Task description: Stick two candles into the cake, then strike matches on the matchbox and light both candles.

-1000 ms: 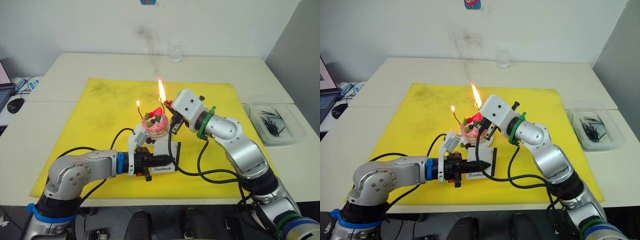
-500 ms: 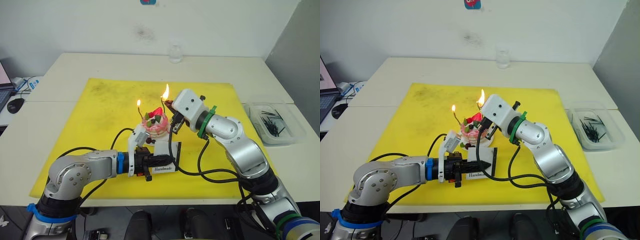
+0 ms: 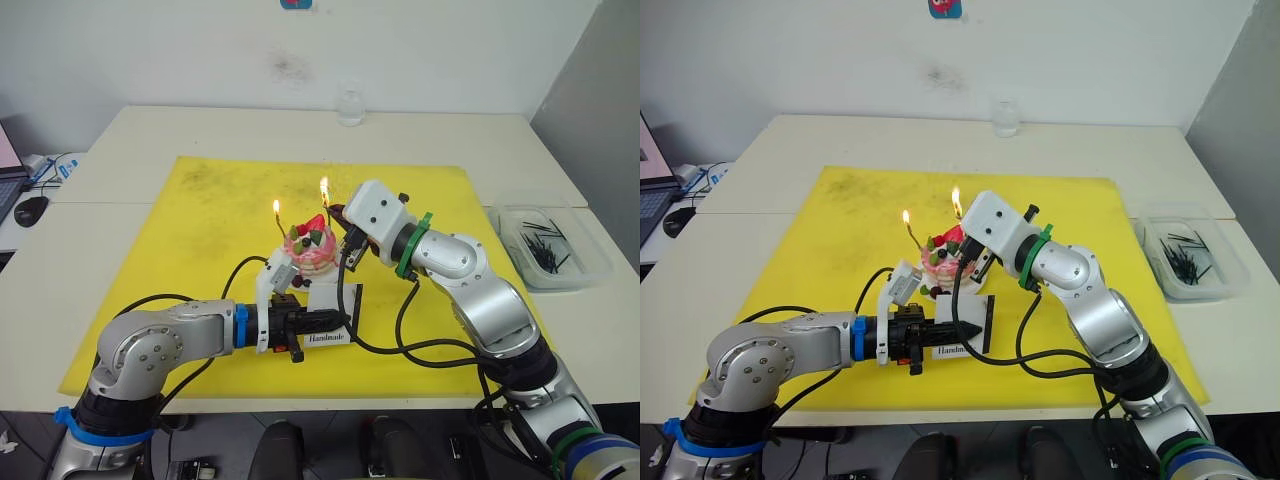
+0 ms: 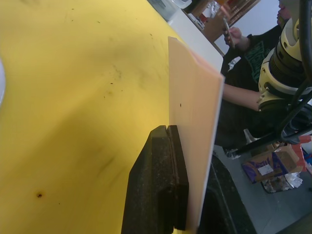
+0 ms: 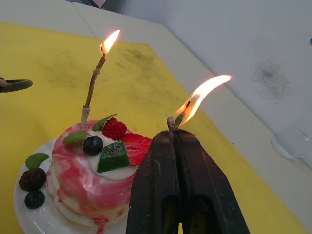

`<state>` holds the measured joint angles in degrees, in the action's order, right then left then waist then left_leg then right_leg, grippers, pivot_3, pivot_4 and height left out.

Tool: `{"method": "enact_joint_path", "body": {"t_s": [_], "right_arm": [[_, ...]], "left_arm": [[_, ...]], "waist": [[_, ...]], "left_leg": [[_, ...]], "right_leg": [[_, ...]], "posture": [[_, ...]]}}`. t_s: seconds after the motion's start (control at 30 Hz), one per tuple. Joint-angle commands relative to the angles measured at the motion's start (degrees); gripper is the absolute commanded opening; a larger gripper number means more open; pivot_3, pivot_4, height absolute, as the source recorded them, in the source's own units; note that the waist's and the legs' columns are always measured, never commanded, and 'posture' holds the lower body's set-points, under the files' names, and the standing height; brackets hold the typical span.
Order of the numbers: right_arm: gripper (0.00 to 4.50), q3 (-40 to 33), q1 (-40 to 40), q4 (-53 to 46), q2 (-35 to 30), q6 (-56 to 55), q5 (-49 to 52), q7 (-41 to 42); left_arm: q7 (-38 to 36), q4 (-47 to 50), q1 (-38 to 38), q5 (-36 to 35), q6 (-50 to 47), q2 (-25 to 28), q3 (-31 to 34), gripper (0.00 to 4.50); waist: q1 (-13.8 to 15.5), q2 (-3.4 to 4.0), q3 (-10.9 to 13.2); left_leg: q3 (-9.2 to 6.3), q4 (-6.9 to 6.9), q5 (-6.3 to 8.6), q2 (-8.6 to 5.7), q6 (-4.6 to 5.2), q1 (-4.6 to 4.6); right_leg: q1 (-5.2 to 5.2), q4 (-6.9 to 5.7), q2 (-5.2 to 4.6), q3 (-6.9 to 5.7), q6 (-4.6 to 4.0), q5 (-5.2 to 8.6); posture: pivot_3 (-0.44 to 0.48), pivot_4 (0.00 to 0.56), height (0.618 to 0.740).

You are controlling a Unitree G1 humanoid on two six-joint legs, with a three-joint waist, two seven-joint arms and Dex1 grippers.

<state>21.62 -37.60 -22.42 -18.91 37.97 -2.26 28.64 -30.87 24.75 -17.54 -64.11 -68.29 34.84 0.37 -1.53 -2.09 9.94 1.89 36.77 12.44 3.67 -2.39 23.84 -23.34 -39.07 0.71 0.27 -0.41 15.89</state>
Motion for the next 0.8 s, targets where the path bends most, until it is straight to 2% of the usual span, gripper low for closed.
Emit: {"method": "enact_joint_path", "body": {"t_s": [0.03,0.4,0.53,0.67,0.8], "right_arm": [[0.03,-1.2,-0.5,-2.5,0.4,-0.8,-0.4,-0.4],[0.03,-1.8,0.6,-4.5,-0.1,0.0,0.2,0.1],[0.03,-6.1,3.3,-10.3,-3.3,2.4,2.9,2.3],[0.03,-13.6,8.2,-17.4,-8.0,6.5,6.2,4.1],[0.03,-20.9,12.6,-18.9,-14.6,7.9,6.3,4.8]], "left_arm": [[-0.7,1.1,0.2,-0.4,0.8,-0.1,0.8,0.00],[-1.2,1.1,1.0,0.1,1.3,0.1,0.8,0.00],[-1.4,1.0,1.2,0.4,1.6,-0.1,0.8,0.00],[-1.2,1.1,1.8,0.5,1.8,-0.4,1.0,0.00],[-0.9,1.2,2.2,0.1,1.6,-0.5,1.3,0.00]], "waist": [[0.0,0.00,0.0],[0.0,0.00,0.0],[0.1,0.00,0.0],[0.2,0.00,0.0],[0.1,0.00,0.0]], "left_leg": [[0.00,0.00,0.00,0.00,0.00,0.00],[-0.01,0.00,0.00,0.00,0.00,0.00],[-0.01,-0.01,0.00,-0.01,0.00,0.02],[0.03,-0.01,0.00,0.00,0.00,0.02],[0.01,-0.02,0.00,-0.03,0.00,0.00]], "right_leg": [[0.00,0.00,0.00,0.00,0.00,0.00],[0.00,0.00,0.00,-0.01,0.00,0.00],[0.00,0.03,-0.02,-0.01,0.00,0.00],[0.00,0.05,-0.09,0.01,0.01,0.01],[0.00,0.03,-0.08,-0.01,0.01,0.01]], "posture": [[0.000,0.150,0.740],[0.000,0.150,0.740],[0.000,0.150,0.740],[0.000,0.150,0.740],[0.000,0.150,0.740]]}}
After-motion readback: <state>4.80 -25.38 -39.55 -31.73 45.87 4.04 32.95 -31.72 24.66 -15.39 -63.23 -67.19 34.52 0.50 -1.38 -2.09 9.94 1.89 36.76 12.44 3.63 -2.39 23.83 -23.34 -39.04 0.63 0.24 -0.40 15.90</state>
